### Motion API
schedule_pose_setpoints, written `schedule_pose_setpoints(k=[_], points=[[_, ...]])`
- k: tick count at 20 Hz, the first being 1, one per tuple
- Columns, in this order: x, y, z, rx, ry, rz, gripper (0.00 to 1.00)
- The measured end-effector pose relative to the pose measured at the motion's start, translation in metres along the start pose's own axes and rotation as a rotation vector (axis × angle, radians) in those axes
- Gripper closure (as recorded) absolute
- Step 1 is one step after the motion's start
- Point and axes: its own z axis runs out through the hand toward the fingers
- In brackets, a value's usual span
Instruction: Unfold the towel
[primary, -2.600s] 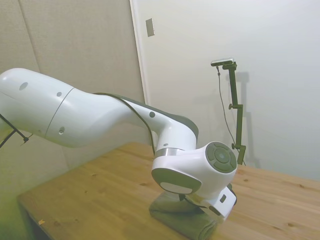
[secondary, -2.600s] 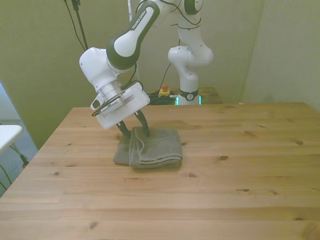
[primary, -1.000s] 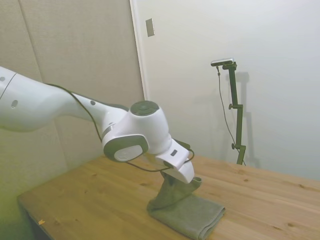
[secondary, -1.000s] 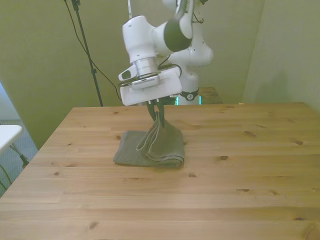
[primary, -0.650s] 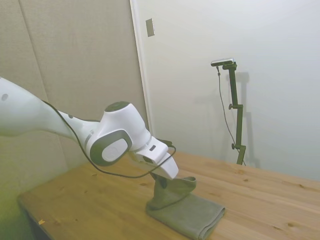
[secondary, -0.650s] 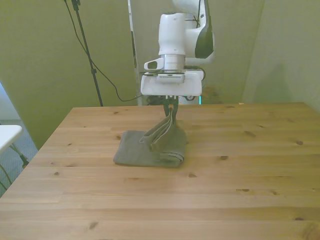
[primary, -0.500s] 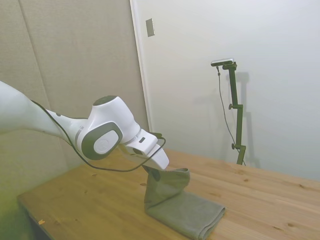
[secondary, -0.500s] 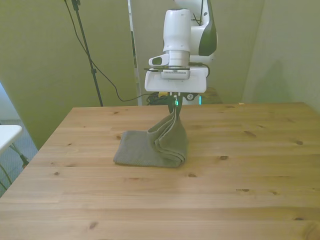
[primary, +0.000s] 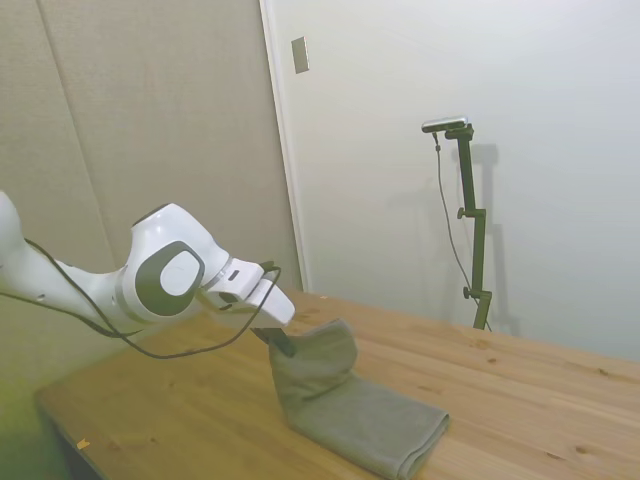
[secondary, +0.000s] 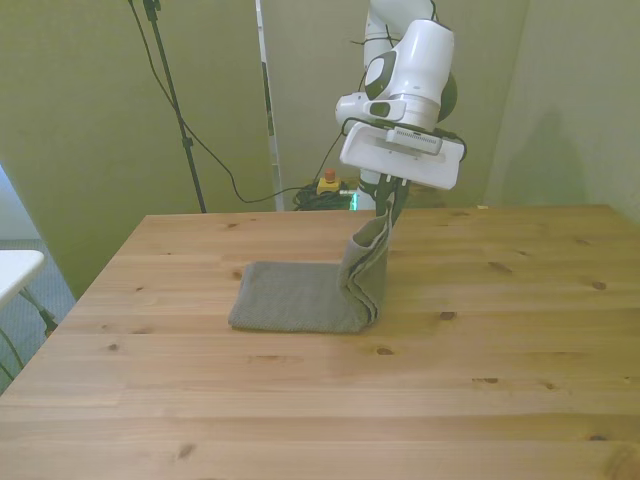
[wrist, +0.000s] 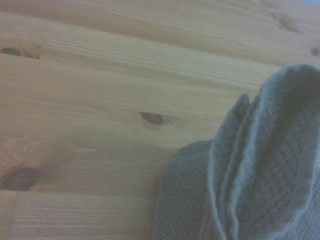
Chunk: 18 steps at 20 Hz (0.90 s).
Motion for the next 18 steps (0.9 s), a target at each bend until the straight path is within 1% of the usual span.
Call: schedule_pose_setpoints(k=[5, 6, 9, 13, 18], points=[[-0.025, -0.007, 0.002, 0.017, 0.092, -0.006, 1.00], [-0.029, -0.007, 0.005, 0.010, 0.112, -0.009, 0.00], [-0.041, -0.009, 0.014, -0.005, 0.142, -0.012, 0.00], [-0.057, -0.014, 0.027, -0.011, 0.141, -0.020, 0.00], [-0.061, -0.017, 0.035, -0.004, 0.144, -0.024, 0.00]])
